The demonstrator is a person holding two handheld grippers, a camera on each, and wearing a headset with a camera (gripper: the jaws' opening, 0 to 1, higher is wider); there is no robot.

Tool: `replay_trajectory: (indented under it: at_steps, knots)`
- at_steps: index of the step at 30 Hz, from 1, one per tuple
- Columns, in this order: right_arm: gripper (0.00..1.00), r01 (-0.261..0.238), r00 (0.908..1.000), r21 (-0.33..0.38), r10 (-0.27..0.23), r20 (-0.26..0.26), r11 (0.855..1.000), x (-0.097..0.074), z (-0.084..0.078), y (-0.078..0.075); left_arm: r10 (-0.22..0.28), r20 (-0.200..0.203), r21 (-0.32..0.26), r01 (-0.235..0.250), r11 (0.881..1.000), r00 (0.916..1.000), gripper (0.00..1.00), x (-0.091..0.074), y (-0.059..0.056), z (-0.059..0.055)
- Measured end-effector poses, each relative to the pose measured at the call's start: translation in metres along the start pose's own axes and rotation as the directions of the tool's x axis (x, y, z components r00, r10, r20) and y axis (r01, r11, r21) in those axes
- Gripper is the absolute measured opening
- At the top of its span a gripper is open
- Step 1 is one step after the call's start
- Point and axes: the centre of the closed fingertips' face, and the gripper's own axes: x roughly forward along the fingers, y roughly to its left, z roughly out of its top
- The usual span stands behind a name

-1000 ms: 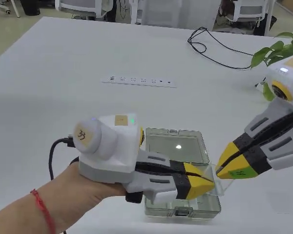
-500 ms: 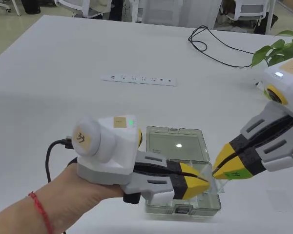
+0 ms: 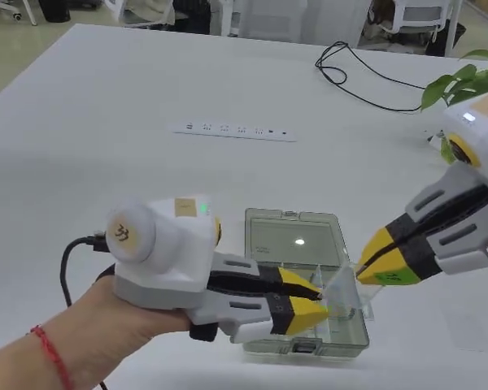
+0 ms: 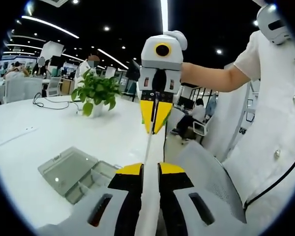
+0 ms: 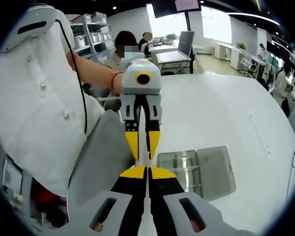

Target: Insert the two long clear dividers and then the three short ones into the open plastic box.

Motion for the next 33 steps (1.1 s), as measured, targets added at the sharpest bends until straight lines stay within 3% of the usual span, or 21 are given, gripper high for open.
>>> replay_trajectory:
  at_steps: [11,13,22,33]
  knots:
    - [0.03,0.057,0.9983,0.008,-0.057,-0.008,0.998,0.005,-0.009,-0.02,0.089,-0.03,0.016,-0.088,0.996,0.9956,0.37,-0.015,0.017,-0.012]
    - [0.03,0.072,0.9974,0.009,-0.072,-0.01,0.997,0.008,-0.011,-0.026,0.109,-0.038,-0.007,-0.109,0.994,0.9933,0.41,-0.019,0.023,-0.017]
    - [0.03,0.109,0.9938,0.014,-0.109,-0.024,0.994,0.021,-0.023,-0.044,0.149,-0.058,0.015,-0.148,0.989,0.9872,0.62,-0.027,0.03,-0.028]
    - [0.03,0.113,0.9933,0.008,-0.113,-0.024,0.994,0.041,-0.035,-0.056,0.182,-0.097,0.021,-0.181,0.983,0.9784,0.83,-0.032,0.042,-0.043]
